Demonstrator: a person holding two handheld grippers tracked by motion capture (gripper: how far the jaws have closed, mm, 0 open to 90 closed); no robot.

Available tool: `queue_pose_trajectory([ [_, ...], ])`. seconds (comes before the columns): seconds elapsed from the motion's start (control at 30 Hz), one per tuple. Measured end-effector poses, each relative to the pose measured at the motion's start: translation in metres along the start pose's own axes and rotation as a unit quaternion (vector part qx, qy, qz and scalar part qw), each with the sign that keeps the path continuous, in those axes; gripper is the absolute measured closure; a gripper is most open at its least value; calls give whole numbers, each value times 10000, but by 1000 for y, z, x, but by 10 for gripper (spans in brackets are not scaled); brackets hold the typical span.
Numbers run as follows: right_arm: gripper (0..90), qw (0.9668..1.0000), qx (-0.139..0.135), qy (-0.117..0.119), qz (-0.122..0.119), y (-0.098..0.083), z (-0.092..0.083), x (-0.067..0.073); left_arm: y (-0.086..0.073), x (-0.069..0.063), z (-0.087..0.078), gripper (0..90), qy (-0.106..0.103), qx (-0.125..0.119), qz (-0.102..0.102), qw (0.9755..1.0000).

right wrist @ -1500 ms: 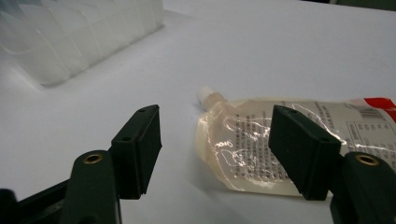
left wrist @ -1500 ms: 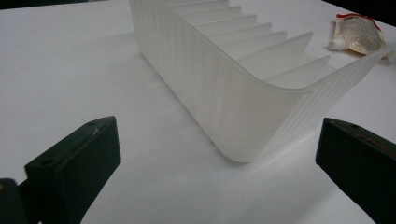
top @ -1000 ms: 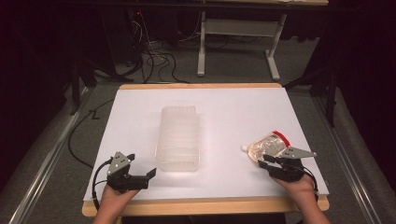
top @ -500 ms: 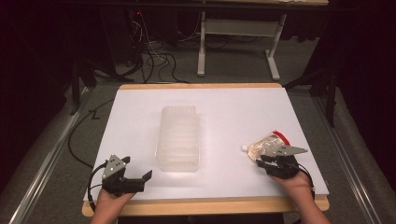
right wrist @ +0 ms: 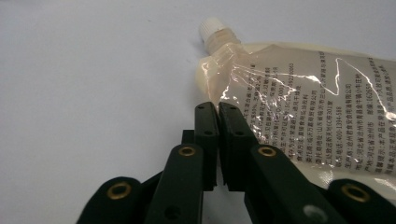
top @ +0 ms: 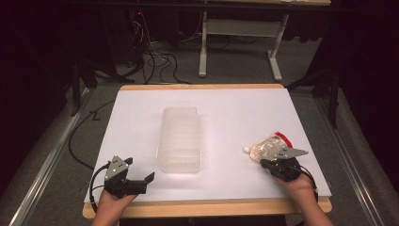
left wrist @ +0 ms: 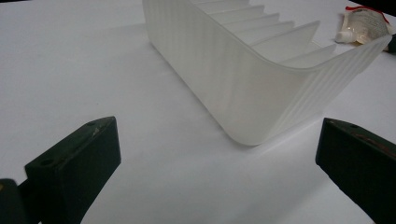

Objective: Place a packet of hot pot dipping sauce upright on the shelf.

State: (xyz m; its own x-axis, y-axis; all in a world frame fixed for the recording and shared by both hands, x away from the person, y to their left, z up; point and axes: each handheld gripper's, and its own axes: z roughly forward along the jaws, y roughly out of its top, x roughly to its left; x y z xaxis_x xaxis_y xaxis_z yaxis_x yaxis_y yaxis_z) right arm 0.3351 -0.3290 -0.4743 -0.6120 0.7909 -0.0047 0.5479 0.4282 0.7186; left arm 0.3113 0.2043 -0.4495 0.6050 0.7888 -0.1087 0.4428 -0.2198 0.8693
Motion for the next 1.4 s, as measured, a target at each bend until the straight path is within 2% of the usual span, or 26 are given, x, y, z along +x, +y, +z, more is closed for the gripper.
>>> queue_pose_trajectory([
  [0.33,900,9997,-248,68,-36,3,-8,-1,0,-2,3,5,-27,58,58,10000],
  [0.6,900,9986,-389,289,-194,9,-12,9,0,-2,4,5,-34,75,68,9999],
  [0.7,900,9974,-522,386,-304,14,-13,16,0,-2,4,5,-35,79,68,9999],
  [0.8,900,9967,-604,436,-316,17,-14,19,0,-2,4,5,-37,89,74,9999],
  [0.9,900,9944,-775,637,-339,22,-15,28,0,-2,4,5,-34,76,59,9999],
  [1.0,900,9935,-805,689,-414,25,-14,34,0,-3,5,5,-58,125,111,9998],
  [1.13,900,9912,-850,821,-602,31,-11,47,0,-3,5,5,-54,109,97,9999],
  [1.17,900,9897,-905,882,-666,34,-11,52,0,-3,5,5,-59,126,108,9998],
  [1.3,900,9872,-1042,984,-695,38,-14,58,0,-2,4,5,-56,99,78,9999],
  [1.33,900,9857,-1133,1018,-719,40,-16,62,-1,-3,5,5,-58,117,93,9999],
  [1.4,900,9852,-1166,1016,-732,41,-17,63,-1,-3,5,5,-60,124,101,9999],
])
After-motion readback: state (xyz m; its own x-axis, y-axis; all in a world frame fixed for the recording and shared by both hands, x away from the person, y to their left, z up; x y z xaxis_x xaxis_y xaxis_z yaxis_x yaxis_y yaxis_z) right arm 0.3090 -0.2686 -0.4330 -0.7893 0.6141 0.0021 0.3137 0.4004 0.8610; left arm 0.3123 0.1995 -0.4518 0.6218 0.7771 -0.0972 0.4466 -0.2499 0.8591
